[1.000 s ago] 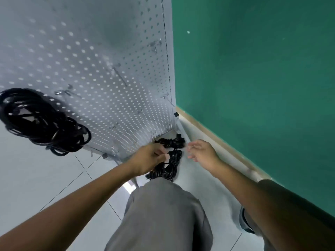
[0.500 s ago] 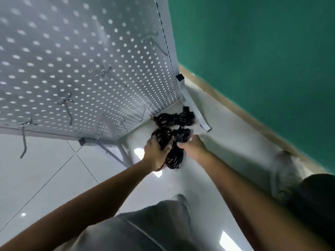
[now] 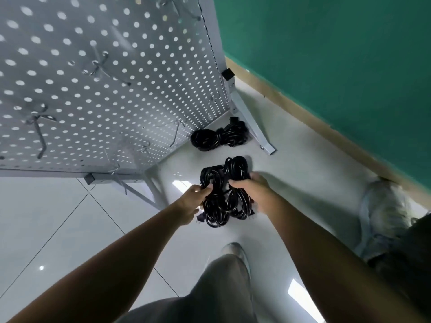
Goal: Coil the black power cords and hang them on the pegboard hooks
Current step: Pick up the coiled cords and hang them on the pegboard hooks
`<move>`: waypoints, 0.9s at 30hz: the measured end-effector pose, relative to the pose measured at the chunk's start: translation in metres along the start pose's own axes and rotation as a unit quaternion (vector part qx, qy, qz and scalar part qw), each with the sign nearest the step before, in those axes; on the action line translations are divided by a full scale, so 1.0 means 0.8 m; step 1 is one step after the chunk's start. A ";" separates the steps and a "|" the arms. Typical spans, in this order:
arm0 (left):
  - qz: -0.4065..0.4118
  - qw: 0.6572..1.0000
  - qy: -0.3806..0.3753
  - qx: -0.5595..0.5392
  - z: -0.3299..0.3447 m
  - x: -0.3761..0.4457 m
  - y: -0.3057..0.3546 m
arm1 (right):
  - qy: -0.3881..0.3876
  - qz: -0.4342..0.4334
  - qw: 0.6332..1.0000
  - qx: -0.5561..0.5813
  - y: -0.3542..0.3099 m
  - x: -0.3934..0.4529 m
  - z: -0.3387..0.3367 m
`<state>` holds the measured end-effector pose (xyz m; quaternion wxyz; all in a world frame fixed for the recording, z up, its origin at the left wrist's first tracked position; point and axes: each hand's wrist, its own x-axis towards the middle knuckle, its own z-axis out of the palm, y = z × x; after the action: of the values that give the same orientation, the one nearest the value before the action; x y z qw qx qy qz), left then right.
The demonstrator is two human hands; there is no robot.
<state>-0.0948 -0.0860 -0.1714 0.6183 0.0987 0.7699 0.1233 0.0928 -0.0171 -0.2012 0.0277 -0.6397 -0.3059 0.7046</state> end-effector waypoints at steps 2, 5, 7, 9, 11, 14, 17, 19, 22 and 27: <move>0.029 0.999 -0.013 -0.033 0.014 -0.002 -0.010 | 0.002 -0.004 1.000 -0.008 0.014 -0.003 -0.012; 0.093 0.994 -0.053 -0.004 0.029 -0.013 -0.006 | -0.014 -0.012 0.999 0.027 0.014 -0.043 -0.022; 0.127 0.987 -0.087 0.050 0.032 -0.025 0.002 | -0.028 -0.013 0.998 0.061 0.006 -0.077 -0.029; 0.168 0.975 -0.114 0.087 0.035 -0.049 0.018 | -0.039 -0.029 0.996 0.078 0.001 -0.102 -0.041; 0.213 0.964 -0.123 0.101 0.036 -0.078 0.038 | -0.045 -0.051 0.993 0.098 -0.014 -0.129 -0.056; 0.251 0.957 -0.122 0.084 0.032 -0.124 0.074 | -0.035 -0.086 0.990 0.110 -0.052 -0.179 -0.078; 0.278 0.951 -0.135 0.032 0.028 -0.184 0.115 | -0.046 -0.129 0.983 0.120 -0.098 -0.241 -0.100; 0.306 0.938 -0.158 0.017 0.025 -0.231 0.141 | -0.055 -0.163 0.980 0.105 -0.131 -0.294 -0.112; 0.363 0.911 -0.190 0.043 0.016 -0.302 0.171 | -0.049 -0.215 0.972 0.085 -0.168 -0.374 -0.126; 0.430 0.886 -0.171 0.001 -0.004 -0.436 0.206 | -0.040 -0.300 0.946 0.117 -0.210 -0.511 -0.124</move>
<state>-0.0229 -0.0358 0.2044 0.6265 0.4403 0.5344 0.3579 0.1983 -0.0178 0.2394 0.2999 -0.4820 -0.3997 0.7197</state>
